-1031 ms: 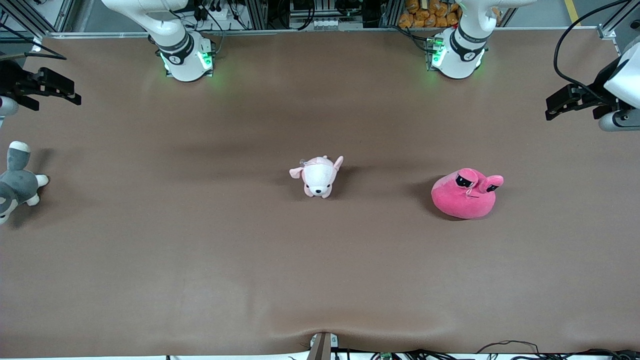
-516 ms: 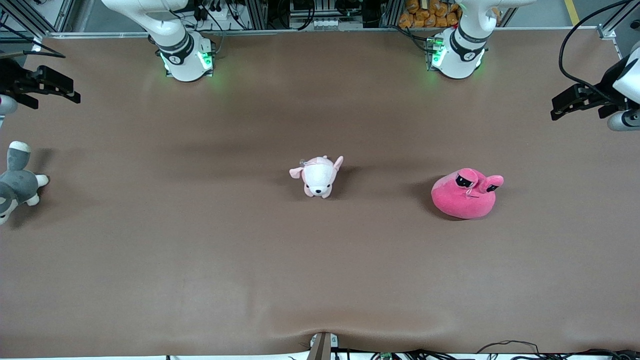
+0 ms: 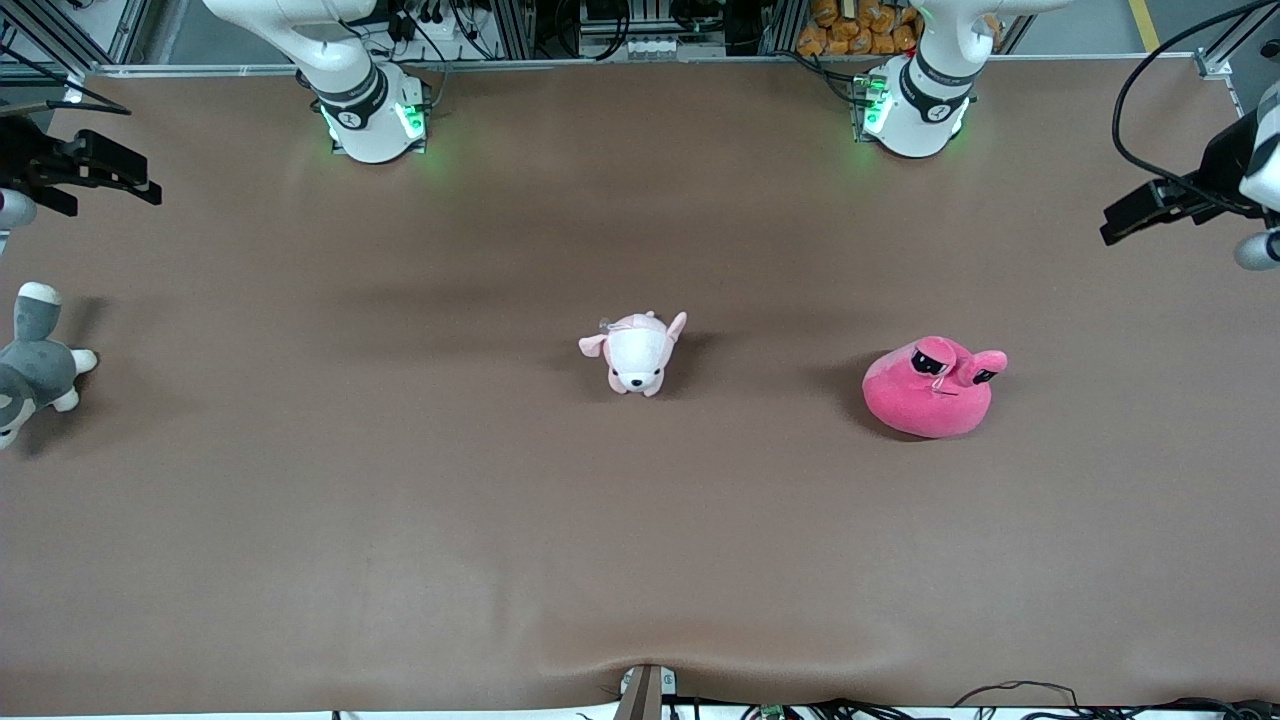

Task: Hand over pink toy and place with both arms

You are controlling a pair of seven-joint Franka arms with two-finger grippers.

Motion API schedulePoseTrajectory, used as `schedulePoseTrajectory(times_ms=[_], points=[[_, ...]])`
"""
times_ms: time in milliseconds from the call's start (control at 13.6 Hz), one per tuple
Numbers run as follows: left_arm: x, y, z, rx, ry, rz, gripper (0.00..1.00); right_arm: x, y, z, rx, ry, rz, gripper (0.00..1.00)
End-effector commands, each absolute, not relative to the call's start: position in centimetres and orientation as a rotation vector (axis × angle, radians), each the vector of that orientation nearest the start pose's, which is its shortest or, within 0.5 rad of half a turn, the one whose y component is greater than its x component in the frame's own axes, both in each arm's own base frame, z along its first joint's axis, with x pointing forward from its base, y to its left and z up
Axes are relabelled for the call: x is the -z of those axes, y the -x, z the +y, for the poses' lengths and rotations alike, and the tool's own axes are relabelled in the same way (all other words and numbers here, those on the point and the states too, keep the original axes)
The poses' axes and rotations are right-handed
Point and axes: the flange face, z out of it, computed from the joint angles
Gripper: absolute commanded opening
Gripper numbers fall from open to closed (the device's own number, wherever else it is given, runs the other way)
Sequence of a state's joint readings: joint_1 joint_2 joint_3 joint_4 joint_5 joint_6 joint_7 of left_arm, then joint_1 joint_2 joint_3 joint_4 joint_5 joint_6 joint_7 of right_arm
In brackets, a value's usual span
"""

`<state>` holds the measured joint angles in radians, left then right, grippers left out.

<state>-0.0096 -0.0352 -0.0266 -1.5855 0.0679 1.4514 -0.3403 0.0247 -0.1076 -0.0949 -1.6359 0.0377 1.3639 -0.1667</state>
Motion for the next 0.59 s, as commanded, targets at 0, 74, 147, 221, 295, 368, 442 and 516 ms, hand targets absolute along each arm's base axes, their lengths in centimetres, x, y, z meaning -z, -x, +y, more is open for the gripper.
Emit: schedulePoseTrajectory(times_ms=[0, 74, 147, 221, 295, 368, 442, 516], points=[[-59.7, -54.3, 1.0, -0.213, 3.012, -0.782, 1.00, -64.0, -49.4, -3.5, -0.233, 3.044, -0.154, 1.00], [-58.4, -54.5, 2.0, -0.222, 3.017, -0.897, 1.00, -64.0, -49.4, -3.5, -0.235, 3.044, -0.154, 1.00], [-57.4, -54.6, 2.4, -0.229, 3.006, -1.004, 1.00, -64.0, -49.4, -3.4, -0.235, 3.044, -0.156, 1.00], [-56.1, -54.8, 3.0, -0.236, 2.977, -1.105, 1.00, -64.0, -49.4, -3.5, -0.237, 3.044, -0.154, 1.00], [-54.7, -55.0, 3.0, -0.237, 2.939, -1.200, 1.00, -64.0, -49.4, -3.5, -0.237, 3.044, -0.154, 1.00], [-53.6, -55.2, 3.0, -0.234, 2.890, -1.303, 1.00, -64.0, -49.4, -3.5, -0.237, 3.043, -0.156, 1.00], [-52.4, -55.4, 2.5, -0.238, 2.843, -1.396, 1.00, -63.9, -49.4, -3.5, -0.237, 3.044, -0.154, 1.00], [-51.4, -55.7, 2.1, -0.243, 2.793, -1.501, 1.00, -64.0, -49.4, -3.5, -0.235, 3.044, -0.154, 1.00]])
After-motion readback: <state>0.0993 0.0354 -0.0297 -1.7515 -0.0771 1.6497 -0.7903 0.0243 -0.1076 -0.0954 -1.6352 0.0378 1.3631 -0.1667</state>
